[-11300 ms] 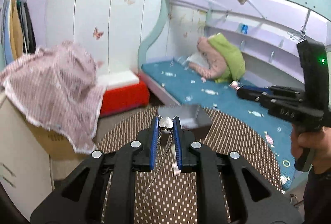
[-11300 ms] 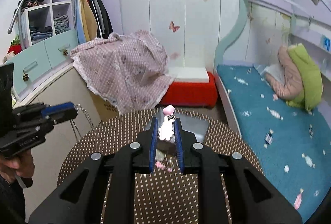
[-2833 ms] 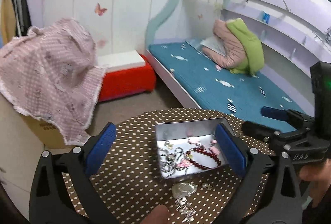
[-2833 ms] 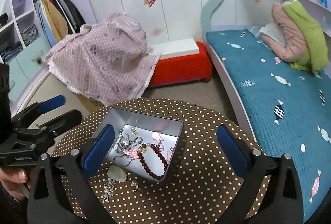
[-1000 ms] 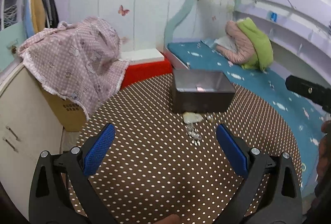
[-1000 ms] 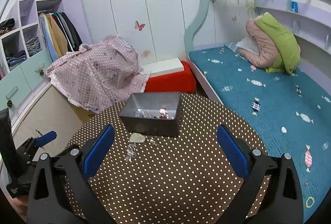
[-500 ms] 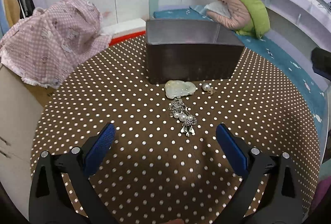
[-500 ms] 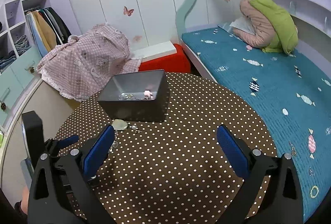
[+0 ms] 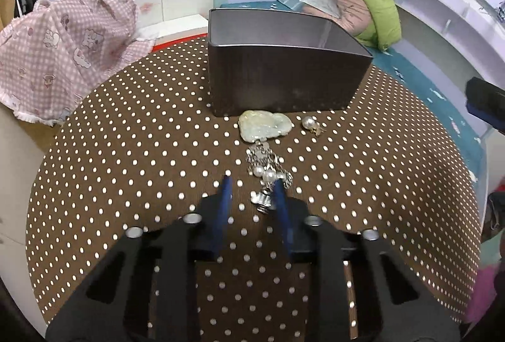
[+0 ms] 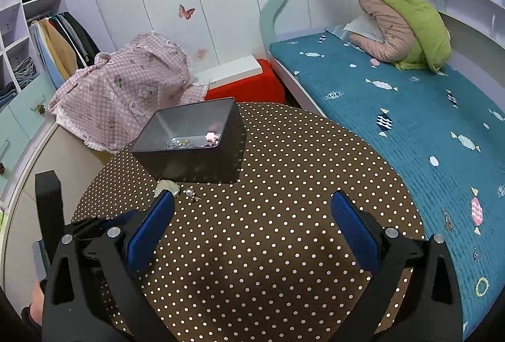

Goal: Organize jewelry
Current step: 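Grasp a silver charm with the left tool while the right tool grasps a silver chain, then carry both items into the grey box and open both tools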

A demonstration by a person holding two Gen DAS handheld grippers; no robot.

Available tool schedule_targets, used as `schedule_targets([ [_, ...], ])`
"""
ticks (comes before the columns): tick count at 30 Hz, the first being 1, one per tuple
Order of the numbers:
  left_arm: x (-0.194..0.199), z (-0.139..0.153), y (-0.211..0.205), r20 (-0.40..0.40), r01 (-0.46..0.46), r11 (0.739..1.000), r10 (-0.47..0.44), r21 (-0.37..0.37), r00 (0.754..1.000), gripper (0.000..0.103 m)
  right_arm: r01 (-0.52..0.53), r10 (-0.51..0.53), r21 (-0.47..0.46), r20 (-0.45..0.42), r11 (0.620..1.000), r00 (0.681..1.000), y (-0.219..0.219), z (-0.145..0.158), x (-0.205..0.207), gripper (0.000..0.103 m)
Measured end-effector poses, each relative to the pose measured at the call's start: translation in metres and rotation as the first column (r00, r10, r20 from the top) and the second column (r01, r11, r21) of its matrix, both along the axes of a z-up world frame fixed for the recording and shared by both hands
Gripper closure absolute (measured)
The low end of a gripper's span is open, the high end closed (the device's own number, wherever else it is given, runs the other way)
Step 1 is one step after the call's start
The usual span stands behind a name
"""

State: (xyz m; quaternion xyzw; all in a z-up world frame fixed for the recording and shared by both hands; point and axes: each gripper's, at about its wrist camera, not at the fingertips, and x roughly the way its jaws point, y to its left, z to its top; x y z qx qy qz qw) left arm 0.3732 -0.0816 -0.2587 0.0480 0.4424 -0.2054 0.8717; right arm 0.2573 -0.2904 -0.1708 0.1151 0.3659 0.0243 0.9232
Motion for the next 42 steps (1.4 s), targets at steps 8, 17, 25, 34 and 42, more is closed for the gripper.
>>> schedule_targets([
  [8, -0.017, 0.0, 0.012, -0.005, 0.033, 0.998, -0.033, -0.048, 0.999, 0.088, -0.078, 0.078, -0.012, -0.045, 0.997, 0.996, 0.021, -0.013, 0.009, 0.008],
  [17, -0.033, 0.013, 0.047, 0.03, -0.049, 0.997, 0.051, -0.06, 0.998, 0.089, -0.282, 0.273, -0.048, -0.143, 0.958, 0.951, 0.081, -0.049, 0.04, 0.008],
  [25, -0.044, 0.025, 0.095, 0.054, -0.161, 0.985, 0.164, -0.057, 0.985, 0.089, -0.417, 0.389, -0.176, -0.172, 0.892, 0.905, 0.14, -0.071, 0.06, 0.05],
  [34, -0.046, 0.035, 0.104, 0.067, -0.181, 0.98, 0.187, -0.081, 0.98, 0.089, -0.505, 0.478, -0.185, -0.17, 0.843, 0.862, 0.146, -0.067, 0.047, 0.095],
  [42, -0.046, 0.046, 0.101, 0.088, -0.164, 0.981, 0.172, -0.1, 0.981, 0.089, -0.477, 0.469, -0.096, -0.091, 0.874, 0.878, 0.12, -0.026, 0.033, 0.095],
])
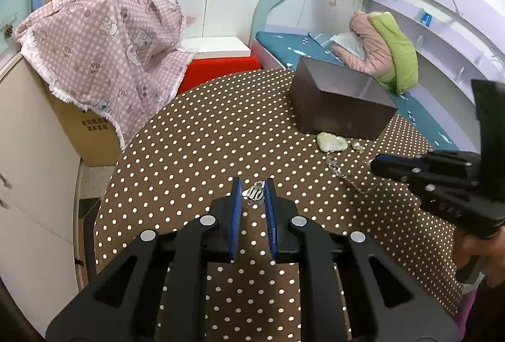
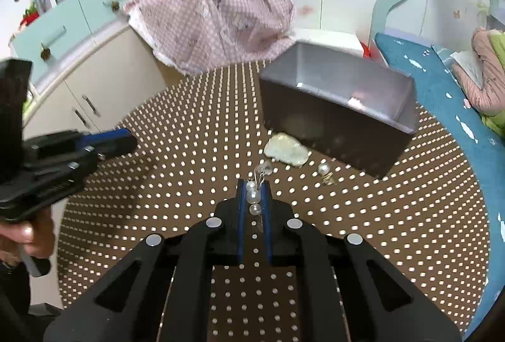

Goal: Organize jewelry
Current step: 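Carry both items into the grey box and open both tools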

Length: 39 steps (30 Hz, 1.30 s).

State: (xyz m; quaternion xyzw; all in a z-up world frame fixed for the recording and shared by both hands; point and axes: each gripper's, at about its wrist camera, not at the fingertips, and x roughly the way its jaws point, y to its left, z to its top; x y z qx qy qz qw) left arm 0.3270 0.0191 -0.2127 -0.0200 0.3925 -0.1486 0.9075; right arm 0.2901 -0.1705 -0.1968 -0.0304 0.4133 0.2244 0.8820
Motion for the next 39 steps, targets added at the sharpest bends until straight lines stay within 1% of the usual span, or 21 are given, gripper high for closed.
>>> schedule_targets([
  [7, 0.0, 0.02, -0.005, 0.048, 0.019, 1.0, -0.018, -0.01, 0.999, 0.089, 0.012, -0.015, 0.056, 0.061, 0.998, 0.998, -0.014, 0.039, -0.006, 0.095],
  [17, 0.007, 0.069, -0.023, 0.15, 0.071, 0.997, -0.07, -0.004, 0.986, 0.089, 0.02, -0.03, 0.059, 0.177, 0.998, 0.984, -0.031, 0.092, -0.003, 0.095],
  [20, 0.014, 0.085, -0.031, 0.181, 0.093, 0.996, -0.091, -0.002, 0.979, 0.089, 0.027, -0.042, 0.073, 0.216, 0.997, 0.976, -0.037, 0.112, 0.004, 0.095],
  [24, 0.036, 0.106, -0.045, 0.207, 0.118, 0.993, -0.115, -0.004, 0.972, 0.089, 0.026, -0.045, 0.076, 0.257, 0.997, 0.965, -0.04, 0.133, 0.017, 0.095],
  [28, 0.063, 0.12, -0.062, 0.206, 0.162, 0.986, -0.152, -0.031, 0.967, 0.089, 0.038, -0.059, 0.08, 0.273, 0.996, 0.96, -0.047, 0.146, 0.032, 0.095],
  [31, 0.085, 0.124, -0.077, 0.196, 0.195, 0.98, -0.184, -0.036, 0.963, 0.088, 0.046, -0.07, 0.093, 0.273, 0.995, 0.959, -0.052, 0.15, 0.042, 0.095],
  [35, 0.114, 0.119, -0.095, 0.157, 0.215, 0.975, -0.204, -0.057, 0.966, 0.089, 0.047, -0.069, 0.092, 0.258, 0.995, 0.964, -0.054, 0.145, 0.054, 0.095],
  [39, 0.139, 0.103, -0.112, 0.105, 0.226, 0.972, -0.219, -0.066, 0.97, 0.089, 0.059, -0.079, 0.097, 0.216, 0.994, 0.973, -0.059, 0.131, 0.074, 0.095],
])
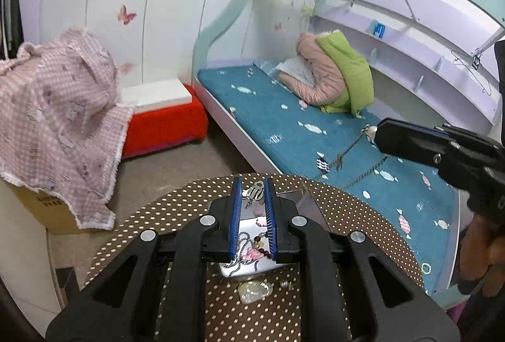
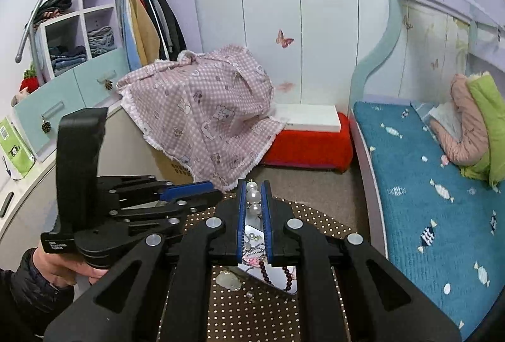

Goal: Organize jewelry
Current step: 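Carry both items into the grey box and open both tools, then lift both tools away from the box toward the jade pendant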

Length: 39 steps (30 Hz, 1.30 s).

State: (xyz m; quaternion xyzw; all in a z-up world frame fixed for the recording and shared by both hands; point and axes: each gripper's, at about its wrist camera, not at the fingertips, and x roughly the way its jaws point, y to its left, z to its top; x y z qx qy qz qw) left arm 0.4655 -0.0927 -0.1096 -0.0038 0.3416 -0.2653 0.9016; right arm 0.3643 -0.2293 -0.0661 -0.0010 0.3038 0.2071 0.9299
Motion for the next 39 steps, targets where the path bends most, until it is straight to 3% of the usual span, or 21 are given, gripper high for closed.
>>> schedule_targets([
  [11, 0.047, -0.059, -0.043, -0.137, 0.046, 0.997, -0.038, 0.056, 0.99, 0.086, 0.067, -0.064, 0.009, -0.192, 0.998, 0.979, -0.019, -0.069, 0.045, 0.092],
  [12, 0.048, -0.063, -0.044, -0.146, 0.047, 0.997, -0.038, 0.061, 0.989, 0.071, 0.087, -0.08, 0.02, -0.219, 0.996, 0.972, -0.024, -0.075, 0.048, 0.088],
  [13, 0.05, -0.067, -0.044, -0.15, 0.035, 0.997, -0.025, 0.07, 0.988, 0.044, 0.102, -0.093, 0.027, -0.231, 0.994, 0.969, -0.028, -0.078, 0.049, 0.07],
  [14, 0.049, -0.068, -0.043, -0.14, 0.009, 0.997, 0.002, 0.082, 0.99, 0.039, 0.13, -0.118, 0.036, -0.233, 0.991, 0.965, -0.033, -0.081, 0.048, 0.064],
  [16, 0.046, -0.069, -0.034, -0.13, -0.016, 0.997, 0.025, 0.074, 0.991, 0.021, 0.157, -0.141, 0.056, -0.22, 0.986, 0.965, -0.04, -0.079, 0.043, 0.029],
  [18, 0.042, -0.066, -0.025, -0.114, -0.042, 0.997, 0.049, 0.063, 0.992, 0.012, 0.17, -0.151, 0.078, -0.202, 0.982, 0.968, -0.045, -0.075, 0.036, 0.02],
  [21, 0.027, -0.055, -0.011, -0.056, -0.09, 0.993, 0.095, 0.074, 0.994, 0.009, 0.197, -0.178, 0.099, -0.176, 0.975, 0.968, -0.05, -0.066, 0.024, 0.008],
  [30, -0.038, -0.012, 0.027, 0.107, -0.254, 0.963, 0.244, 0.091, 0.964, 0.006, 0.257, -0.247, 0.142, -0.086, 0.956, 0.965, -0.053, -0.035, -0.02, 0.008],
  [39, -0.101, 0.021, 0.053, 0.182, -0.312, 0.947, 0.295, 0.073, 0.938, 0.006, 0.276, -0.28, 0.158, 0.002, 0.948, 0.96, -0.043, -0.005, -0.072, 0.008],
])
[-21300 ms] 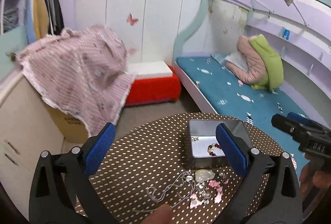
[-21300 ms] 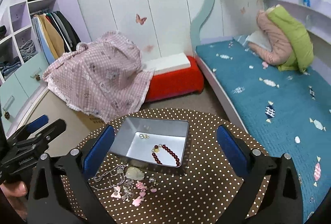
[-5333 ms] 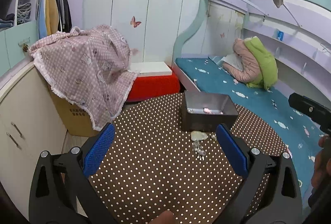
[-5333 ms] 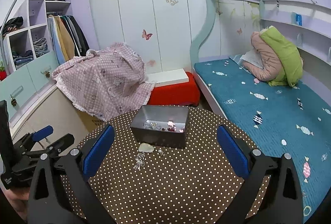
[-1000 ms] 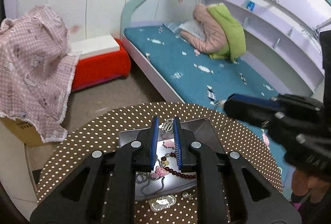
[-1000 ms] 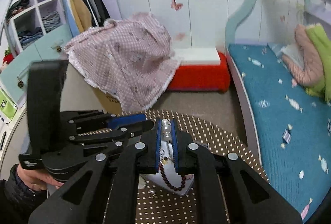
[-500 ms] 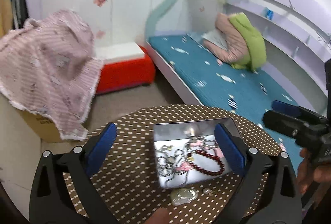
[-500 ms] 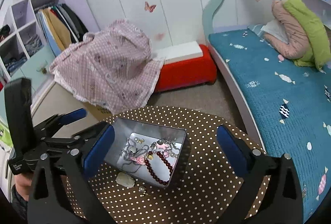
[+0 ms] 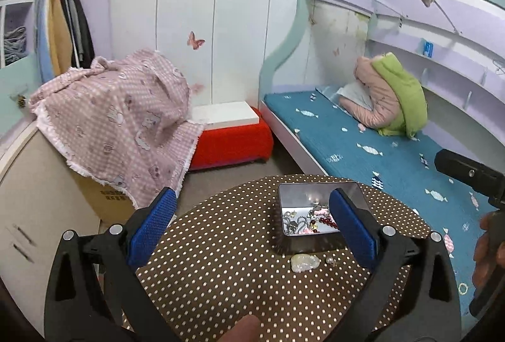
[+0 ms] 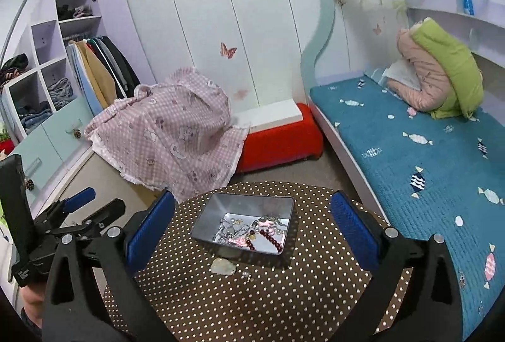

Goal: Organize jewelry
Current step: 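Lift both tools away from the box toward the jade pendant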

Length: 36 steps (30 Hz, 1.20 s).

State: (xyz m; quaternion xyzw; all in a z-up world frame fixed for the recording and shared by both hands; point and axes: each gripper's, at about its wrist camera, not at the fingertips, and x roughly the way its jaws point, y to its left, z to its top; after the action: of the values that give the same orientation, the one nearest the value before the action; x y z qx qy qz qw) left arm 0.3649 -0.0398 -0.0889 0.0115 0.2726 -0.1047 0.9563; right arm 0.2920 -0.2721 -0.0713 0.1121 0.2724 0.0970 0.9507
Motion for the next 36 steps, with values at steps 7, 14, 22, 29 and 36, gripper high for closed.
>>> schedule_targets([
  [7, -0.045, 0.019, 0.018, 0.041, -0.033, 0.999, 0.033, -0.015, 0.999, 0.006, 0.023, -0.021, -0.044, 0.058, 0.999, 0.998, 0.008, 0.009, -0.043, 0.008],
  [14, -0.083, 0.028, 0.04, 0.075, -0.085, 0.996, 0.088, -0.034, 0.993, 0.006, 0.067, -0.054, -0.126, 0.1, 0.99, 0.994, 0.025, 0.009, -0.076, 0.008],
  [22, -0.113, 0.018, 0.06, 0.068, -0.126, 0.991, 0.129, -0.055, 0.989, 0.006, 0.071, -0.058, -0.164, 0.078, 0.984, 0.995, 0.041, -0.009, -0.091, 0.008],
  [29, -0.115, -0.003, 0.06, 0.031, -0.124, 0.992, 0.125, -0.037, 0.992, 0.006, 0.061, -0.058, -0.175, 0.025, 0.983, 0.998, 0.048, -0.029, -0.086, 0.008],
  [36, -0.099, -0.037, 0.053, -0.047, -0.11, 0.994, 0.109, -0.021, 0.993, 0.006, 0.025, -0.046, -0.217, -0.095, 0.976, 0.994, 0.048, -0.071, -0.052, 0.008],
])
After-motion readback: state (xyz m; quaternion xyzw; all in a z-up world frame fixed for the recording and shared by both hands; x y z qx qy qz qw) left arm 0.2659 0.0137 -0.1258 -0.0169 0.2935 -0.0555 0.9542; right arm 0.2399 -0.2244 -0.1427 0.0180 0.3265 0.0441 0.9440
